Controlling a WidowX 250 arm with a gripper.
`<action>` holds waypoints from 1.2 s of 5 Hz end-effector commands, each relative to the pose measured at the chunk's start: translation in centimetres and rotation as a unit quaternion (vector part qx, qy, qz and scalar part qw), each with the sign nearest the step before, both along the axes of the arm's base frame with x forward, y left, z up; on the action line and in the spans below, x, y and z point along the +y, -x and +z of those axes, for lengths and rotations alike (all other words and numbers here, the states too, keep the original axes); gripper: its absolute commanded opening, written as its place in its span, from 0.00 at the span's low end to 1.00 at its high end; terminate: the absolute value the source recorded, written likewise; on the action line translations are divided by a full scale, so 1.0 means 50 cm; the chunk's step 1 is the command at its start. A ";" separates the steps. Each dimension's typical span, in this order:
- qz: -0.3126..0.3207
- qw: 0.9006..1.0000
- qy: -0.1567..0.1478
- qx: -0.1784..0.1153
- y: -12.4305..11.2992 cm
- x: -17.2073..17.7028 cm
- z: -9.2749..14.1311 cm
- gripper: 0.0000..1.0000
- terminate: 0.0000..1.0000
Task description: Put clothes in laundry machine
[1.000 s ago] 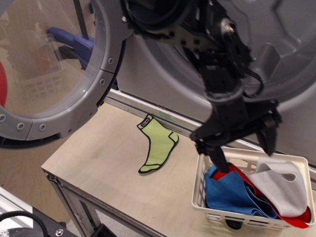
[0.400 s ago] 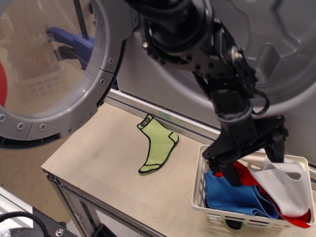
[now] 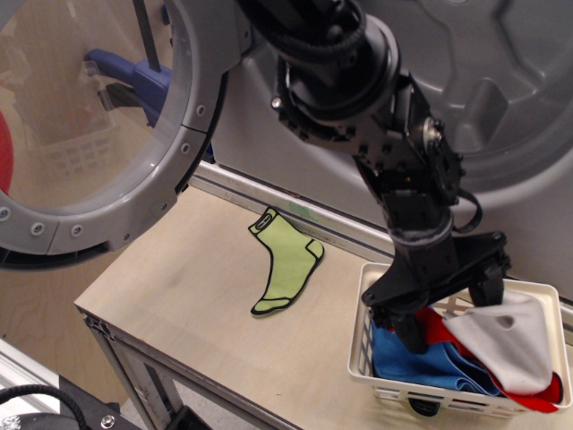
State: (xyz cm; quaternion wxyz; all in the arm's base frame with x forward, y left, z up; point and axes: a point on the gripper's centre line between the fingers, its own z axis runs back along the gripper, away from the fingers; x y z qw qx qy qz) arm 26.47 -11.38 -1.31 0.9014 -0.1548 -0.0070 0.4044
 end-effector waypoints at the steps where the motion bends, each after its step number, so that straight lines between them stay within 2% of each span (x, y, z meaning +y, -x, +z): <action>1: 0.005 1.000 0.014 -0.022 -0.027 0.016 0.015 0.00 0.00; 2: 0.008 1.000 0.000 -0.021 -0.029 0.031 0.027 0.00 0.00; 3: 0.003 1.000 -0.007 -0.029 -0.028 0.045 0.067 0.00 0.00; 4: 0.008 0.999 -0.014 -0.052 -0.040 0.061 0.142 0.00 0.00; 5: 0.009 0.994 -0.037 -0.106 -0.069 0.078 0.220 0.00 0.00; 6: 0.025 0.984 -0.040 -0.169 -0.108 0.110 0.285 0.00 0.00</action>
